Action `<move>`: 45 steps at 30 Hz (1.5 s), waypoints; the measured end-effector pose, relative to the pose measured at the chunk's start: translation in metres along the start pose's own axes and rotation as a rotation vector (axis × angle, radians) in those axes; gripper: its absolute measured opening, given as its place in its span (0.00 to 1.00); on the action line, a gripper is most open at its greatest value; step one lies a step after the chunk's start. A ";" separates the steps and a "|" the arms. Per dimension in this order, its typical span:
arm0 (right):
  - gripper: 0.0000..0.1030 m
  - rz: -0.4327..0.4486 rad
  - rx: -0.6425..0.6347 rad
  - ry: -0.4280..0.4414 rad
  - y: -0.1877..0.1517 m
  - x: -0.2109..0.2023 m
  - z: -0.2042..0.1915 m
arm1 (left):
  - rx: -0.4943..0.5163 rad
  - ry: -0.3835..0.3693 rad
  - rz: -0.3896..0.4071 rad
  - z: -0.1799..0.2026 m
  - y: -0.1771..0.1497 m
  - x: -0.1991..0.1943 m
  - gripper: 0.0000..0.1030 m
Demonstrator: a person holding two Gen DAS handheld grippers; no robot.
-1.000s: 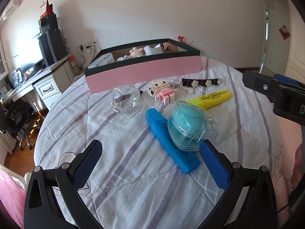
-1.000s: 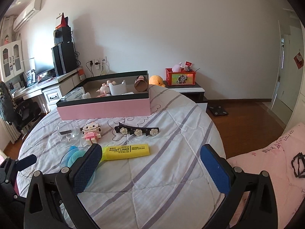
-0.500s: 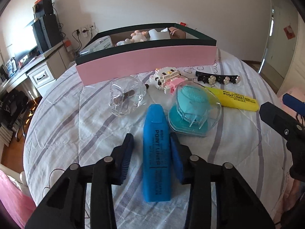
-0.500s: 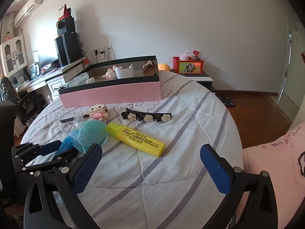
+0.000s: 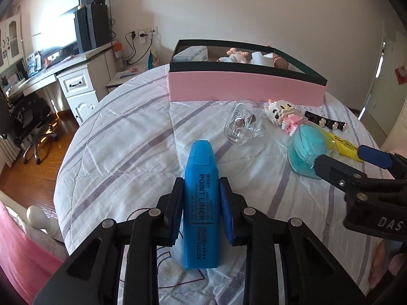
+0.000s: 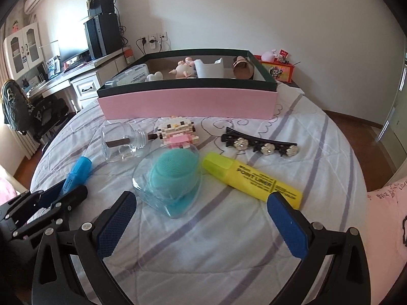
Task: Organize rigid objects
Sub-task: 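Grasp the blue highlighter with the left tool while the right grasps the teal face brush, then lower the highlighter into the pink box with the left tool while the right lowers the brush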
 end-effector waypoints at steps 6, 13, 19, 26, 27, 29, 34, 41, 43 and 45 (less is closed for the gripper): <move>0.84 -0.083 -0.008 0.040 0.005 0.029 -0.022 | -0.003 -0.018 0.013 -0.002 -0.002 0.001 0.29; 0.61 -0.082 -0.033 0.051 0.009 0.033 -0.021 | -0.007 -0.039 0.029 -0.001 0.000 0.001 0.26; 0.61 -0.032 -0.054 0.098 0.013 0.015 -0.020 | 0.013 -0.065 0.052 0.008 0.018 -0.007 0.26; 0.61 0.050 -0.065 0.128 0.040 -0.013 -0.010 | 0.074 -0.044 0.130 0.024 0.066 -0.025 0.26; 0.61 0.064 -0.067 0.136 0.047 -0.017 -0.009 | 0.087 -0.029 0.147 0.026 0.075 -0.027 0.26; 0.61 0.085 -0.068 0.146 0.061 -0.022 -0.004 | 0.106 -0.010 0.186 0.030 0.096 -0.030 0.26; 0.61 0.138 -0.061 0.151 0.103 -0.024 0.010 | 0.128 0.002 0.232 0.040 0.147 -0.024 0.26; 0.61 0.167 -0.071 0.108 0.162 0.001 0.029 | 0.147 -0.006 0.246 0.051 0.209 0.014 0.26; 0.61 0.154 -0.071 0.096 0.173 0.017 0.034 | 0.143 0.002 0.214 0.049 0.221 0.035 0.26; 0.61 0.129 -0.081 0.080 0.179 0.036 0.036 | 0.145 0.014 0.189 0.047 0.228 0.055 0.26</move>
Point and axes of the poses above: each gripper's, at about its wrist camera, not at the fingertips, and x roughly the way its jaws point, z to its right, y to its top, the point moved 5 cm from there along x, roughly the way its jaws point
